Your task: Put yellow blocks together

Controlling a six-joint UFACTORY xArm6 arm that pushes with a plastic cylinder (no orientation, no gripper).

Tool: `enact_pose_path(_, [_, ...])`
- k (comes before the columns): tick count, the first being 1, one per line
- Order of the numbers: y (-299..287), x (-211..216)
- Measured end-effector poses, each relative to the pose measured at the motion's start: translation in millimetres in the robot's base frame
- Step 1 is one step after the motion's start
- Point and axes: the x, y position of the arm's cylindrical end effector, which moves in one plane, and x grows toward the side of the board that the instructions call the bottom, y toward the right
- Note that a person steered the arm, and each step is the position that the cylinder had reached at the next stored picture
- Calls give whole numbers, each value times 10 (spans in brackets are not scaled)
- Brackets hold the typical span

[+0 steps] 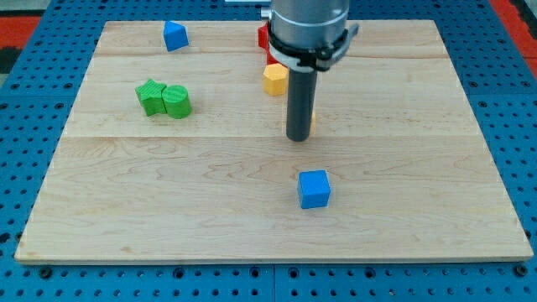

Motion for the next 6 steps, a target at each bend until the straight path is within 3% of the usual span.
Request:
enact_pose_path(1, [-126,-245])
enact_pose_path(2, [-87,-165])
enact_pose_path(3, [430,145])
enact_pose_path(4, [400,-236])
enact_pose_path(5, [-15,-462])
enact_pose_path(6, [-10,-510])
